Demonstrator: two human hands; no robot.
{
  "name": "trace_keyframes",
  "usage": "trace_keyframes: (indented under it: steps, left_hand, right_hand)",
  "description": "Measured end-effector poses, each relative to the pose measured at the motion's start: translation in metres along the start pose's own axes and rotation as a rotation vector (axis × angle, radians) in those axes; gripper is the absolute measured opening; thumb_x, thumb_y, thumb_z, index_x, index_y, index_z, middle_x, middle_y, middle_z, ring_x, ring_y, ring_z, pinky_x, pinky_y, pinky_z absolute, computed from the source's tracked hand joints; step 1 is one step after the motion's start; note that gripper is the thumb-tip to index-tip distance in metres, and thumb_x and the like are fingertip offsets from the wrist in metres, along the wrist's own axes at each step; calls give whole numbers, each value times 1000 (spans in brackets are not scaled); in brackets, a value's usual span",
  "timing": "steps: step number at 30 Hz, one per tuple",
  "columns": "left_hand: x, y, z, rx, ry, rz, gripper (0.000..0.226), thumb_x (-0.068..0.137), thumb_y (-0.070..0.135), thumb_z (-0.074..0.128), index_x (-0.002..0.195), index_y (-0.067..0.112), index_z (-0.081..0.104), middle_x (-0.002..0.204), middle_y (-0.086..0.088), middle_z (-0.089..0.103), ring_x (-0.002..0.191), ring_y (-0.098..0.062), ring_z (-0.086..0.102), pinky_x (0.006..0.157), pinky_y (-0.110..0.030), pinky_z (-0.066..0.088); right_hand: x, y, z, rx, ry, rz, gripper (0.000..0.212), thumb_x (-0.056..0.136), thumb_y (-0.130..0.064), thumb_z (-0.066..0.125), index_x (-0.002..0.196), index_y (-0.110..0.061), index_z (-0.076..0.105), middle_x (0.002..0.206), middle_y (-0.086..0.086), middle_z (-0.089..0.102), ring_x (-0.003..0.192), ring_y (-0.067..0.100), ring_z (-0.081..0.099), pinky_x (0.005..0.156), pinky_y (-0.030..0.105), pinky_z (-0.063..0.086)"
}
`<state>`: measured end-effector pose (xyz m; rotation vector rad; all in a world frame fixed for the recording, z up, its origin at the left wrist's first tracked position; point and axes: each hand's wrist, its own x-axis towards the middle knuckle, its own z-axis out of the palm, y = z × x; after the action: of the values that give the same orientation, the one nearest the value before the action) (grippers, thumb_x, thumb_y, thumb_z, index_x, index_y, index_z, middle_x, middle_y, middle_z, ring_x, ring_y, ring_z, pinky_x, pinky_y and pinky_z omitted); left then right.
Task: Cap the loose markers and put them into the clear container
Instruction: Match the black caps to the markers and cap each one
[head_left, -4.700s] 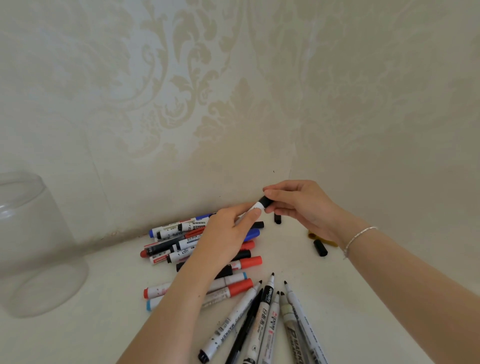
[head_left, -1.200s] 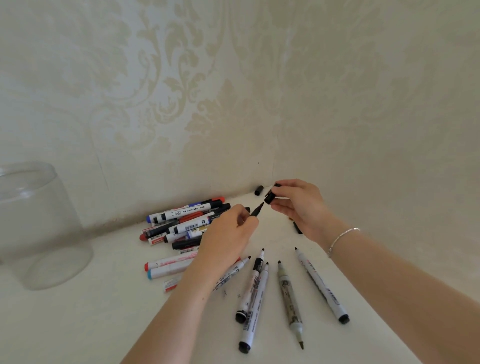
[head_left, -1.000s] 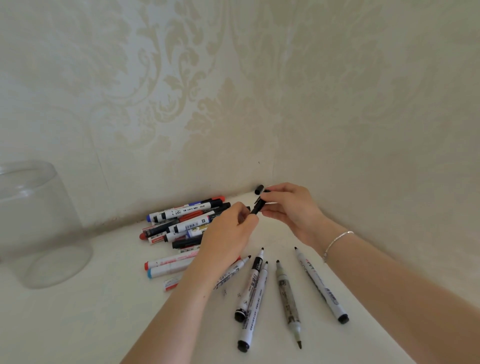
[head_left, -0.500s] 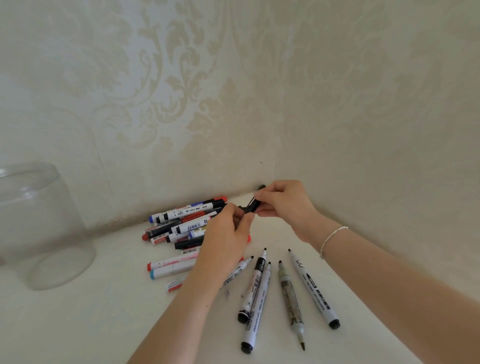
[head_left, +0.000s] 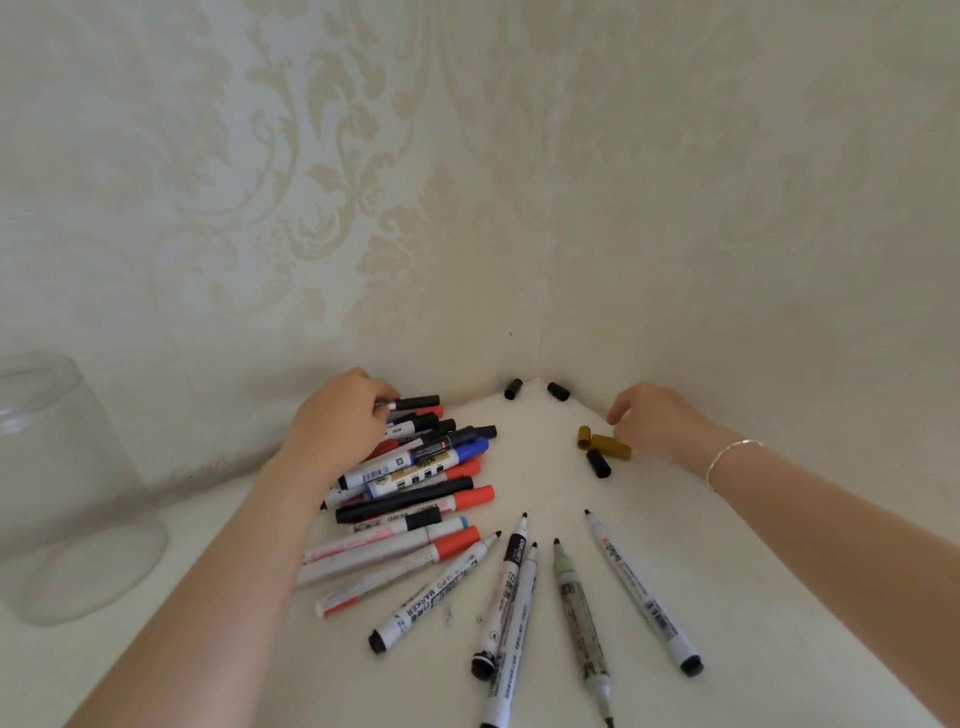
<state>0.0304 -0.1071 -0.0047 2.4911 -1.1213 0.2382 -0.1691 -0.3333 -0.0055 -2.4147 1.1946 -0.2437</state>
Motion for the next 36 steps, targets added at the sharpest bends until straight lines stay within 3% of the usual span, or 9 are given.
trace_keyframes:
  steps: [8,16,20,23,25,26,29,32,36]
  left_hand:
    - [-6,-13,26,-112,-45,-11,33,97,13,46,124,20,63,118,-4,67,105,-24,61,91,-41,50]
    - [-5,-18,27,-123,-61,-26,33,99,16,45,128,18,60,127,-3,63,113,-21,58,96,-37,47]
    - [-10,-8,17,-150,-41,0,31,99,18,47,127,18,61,128,-2,60,115,-21,56,100,-37,44]
    - [-22,25,0,-196,-67,103,18,93,24,58,107,24,70,106,4,62,98,-15,60,89,-30,45]
    - [-40,59,-6,-229,-242,161,10,90,34,62,85,28,69,82,9,63,77,-8,60,73,-26,45]
    - [-51,76,-5,-209,-340,181,18,90,40,60,79,26,66,73,10,62,69,-6,59,68,-24,44]
    - [-78,120,9,13,-529,237,38,90,52,51,86,17,65,76,4,64,73,-12,61,70,-29,51]
    - [-91,145,23,191,-546,224,40,92,52,48,90,12,50,83,-1,53,79,-19,53,62,-30,39]
    - [-90,160,29,195,-539,195,32,93,42,48,76,15,40,74,1,46,75,-18,51,64,-29,37]
  right_hand:
    - [19,15,20,-66,-33,-41,21,88,-20,61,108,-18,67,105,4,64,89,19,58,74,24,47]
    - [21,15,22,-130,-14,-59,16,89,-19,60,103,-19,68,105,4,64,83,18,57,58,21,40]
    - [22,16,20,-114,-2,-61,14,88,-19,61,100,-20,69,107,4,64,83,19,57,65,22,43]
    - [22,13,16,-68,12,-63,18,85,-14,62,101,-18,68,107,5,63,85,20,58,67,24,44]
    - [20,8,12,-4,15,-76,20,82,-10,63,100,-16,68,104,6,63,85,21,58,66,24,44]
    - [19,4,10,37,15,-87,20,81,-9,64,99,-16,68,103,7,64,85,21,58,63,23,44]
    - [14,-4,5,162,14,-120,18,80,-10,67,96,-17,68,101,8,66,80,19,57,53,20,40]
    - [6,-10,2,239,-5,-148,19,80,-13,69,99,-14,69,99,9,66,79,19,57,54,20,42]
    - [0,-13,-2,298,-27,-165,19,79,-11,68,98,-14,69,98,12,67,76,19,56,57,22,44]
